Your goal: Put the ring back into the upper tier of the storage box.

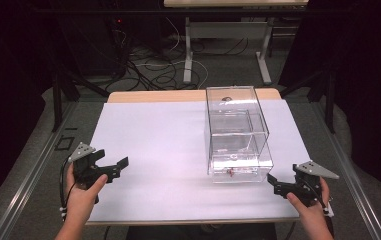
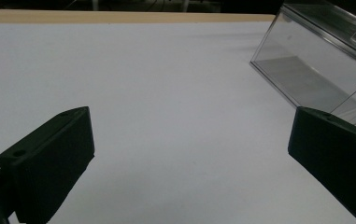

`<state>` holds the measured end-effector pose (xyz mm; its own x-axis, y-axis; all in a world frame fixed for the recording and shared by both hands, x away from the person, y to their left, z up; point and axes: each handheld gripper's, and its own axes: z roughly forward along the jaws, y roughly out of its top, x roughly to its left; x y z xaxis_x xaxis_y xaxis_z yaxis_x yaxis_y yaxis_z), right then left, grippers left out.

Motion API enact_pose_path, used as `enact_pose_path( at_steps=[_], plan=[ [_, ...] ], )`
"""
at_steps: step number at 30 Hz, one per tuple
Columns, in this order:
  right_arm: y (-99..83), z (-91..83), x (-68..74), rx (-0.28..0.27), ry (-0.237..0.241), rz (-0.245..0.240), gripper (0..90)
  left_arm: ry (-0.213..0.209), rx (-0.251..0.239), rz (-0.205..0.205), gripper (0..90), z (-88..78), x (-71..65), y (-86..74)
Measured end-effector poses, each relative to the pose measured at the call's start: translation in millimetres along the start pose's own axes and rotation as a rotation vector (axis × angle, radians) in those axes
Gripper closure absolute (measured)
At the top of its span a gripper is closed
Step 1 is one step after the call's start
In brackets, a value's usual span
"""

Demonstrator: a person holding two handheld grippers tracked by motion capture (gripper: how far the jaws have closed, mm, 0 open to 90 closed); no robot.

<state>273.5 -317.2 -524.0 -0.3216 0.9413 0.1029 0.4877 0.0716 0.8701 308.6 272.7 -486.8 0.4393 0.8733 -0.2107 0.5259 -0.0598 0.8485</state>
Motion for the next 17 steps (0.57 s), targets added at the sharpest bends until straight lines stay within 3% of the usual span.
enact_pose_path(
  at_steps=[11, 13, 17],
  plan=[
    [-0.2, 1.0, -1.0, 0.012, 0.002, -0.009, 0.1, 0.022, -0.001, -0.015, 0.8, 3.8, 13.0, -24.1],
    [-1.3, 3.4, -1.0, -0.01, -0.008, -0.007, 0.2, 0.027, 0.007, -0.016, 0.8, 5.3, 14.4, -26.3],
    [-1.1, 1.9, -4.0, 0.014, -0.002, -0.023, 0.1, 0.026, 0.015, -0.014, 0.8, 7.9, 15.1, -29.4]
  ],
)
